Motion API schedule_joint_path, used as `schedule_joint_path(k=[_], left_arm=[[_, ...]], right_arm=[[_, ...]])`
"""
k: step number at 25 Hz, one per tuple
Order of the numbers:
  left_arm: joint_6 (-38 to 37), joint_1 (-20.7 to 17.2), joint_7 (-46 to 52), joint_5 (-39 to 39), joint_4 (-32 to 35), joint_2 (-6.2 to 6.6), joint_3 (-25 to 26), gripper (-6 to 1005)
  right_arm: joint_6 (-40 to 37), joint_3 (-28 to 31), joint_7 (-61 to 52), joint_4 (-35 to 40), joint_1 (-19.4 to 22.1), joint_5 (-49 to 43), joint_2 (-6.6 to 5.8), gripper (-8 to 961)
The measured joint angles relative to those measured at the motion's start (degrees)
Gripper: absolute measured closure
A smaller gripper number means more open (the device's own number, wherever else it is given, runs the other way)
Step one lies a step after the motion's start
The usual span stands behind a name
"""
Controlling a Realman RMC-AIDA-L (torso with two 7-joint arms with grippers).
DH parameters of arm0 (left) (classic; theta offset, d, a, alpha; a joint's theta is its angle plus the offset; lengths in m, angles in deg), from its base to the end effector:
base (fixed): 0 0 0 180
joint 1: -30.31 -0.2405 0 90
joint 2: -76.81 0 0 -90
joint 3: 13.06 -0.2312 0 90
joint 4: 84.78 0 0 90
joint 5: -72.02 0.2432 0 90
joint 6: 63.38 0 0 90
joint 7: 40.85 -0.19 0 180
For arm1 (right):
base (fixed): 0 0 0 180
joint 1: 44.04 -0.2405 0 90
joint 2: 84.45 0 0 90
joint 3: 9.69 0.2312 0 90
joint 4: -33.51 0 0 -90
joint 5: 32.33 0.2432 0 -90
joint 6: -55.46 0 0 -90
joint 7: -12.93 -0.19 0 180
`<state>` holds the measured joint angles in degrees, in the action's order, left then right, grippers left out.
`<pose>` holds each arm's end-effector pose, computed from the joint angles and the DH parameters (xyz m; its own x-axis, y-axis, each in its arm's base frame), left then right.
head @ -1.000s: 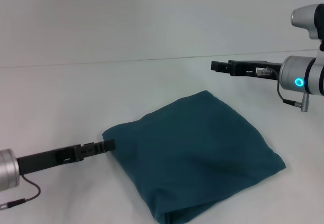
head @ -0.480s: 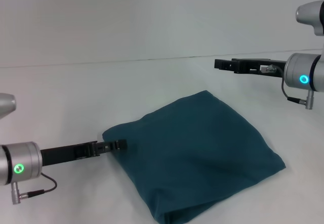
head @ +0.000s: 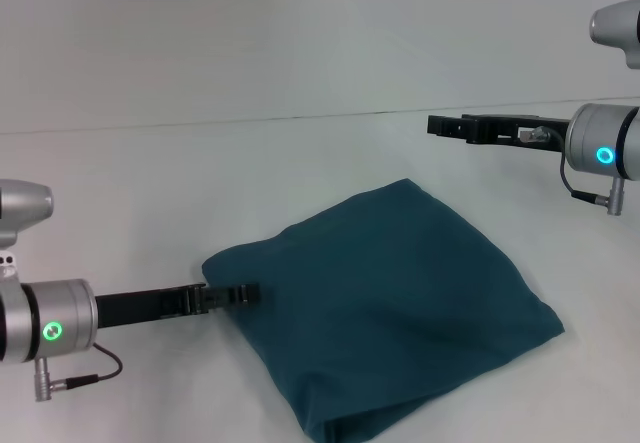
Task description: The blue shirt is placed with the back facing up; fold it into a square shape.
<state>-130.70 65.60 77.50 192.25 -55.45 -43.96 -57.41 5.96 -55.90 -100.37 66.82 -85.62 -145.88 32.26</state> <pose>-0.2710 0.3913 -0.0841 0.3267 0.8387 0.4357 0.9341 -0.3567 -0.0137 0.2497 0.4918 -0.0061 0.5062 -0.5937 -0.6255 -0.8615 -0.3822 -0.3344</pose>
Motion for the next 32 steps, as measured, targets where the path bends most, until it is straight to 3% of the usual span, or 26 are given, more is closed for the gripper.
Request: schedule_joint_path(k=[26,32], left_arm=[[1.52,2.58,-0.58,0.00,-0.07,-1.02,-3.29,46],[2.71,2.65,-1.67,-0.41,0.46,-1.06,-3.68,217]], right_arm=[[-0.07,-0.29,0.01,0.01,0.01,0.00,0.31,317],[-0.16,-0.37,0.02,-0.05,0.08,-0.10,0.44,316]])
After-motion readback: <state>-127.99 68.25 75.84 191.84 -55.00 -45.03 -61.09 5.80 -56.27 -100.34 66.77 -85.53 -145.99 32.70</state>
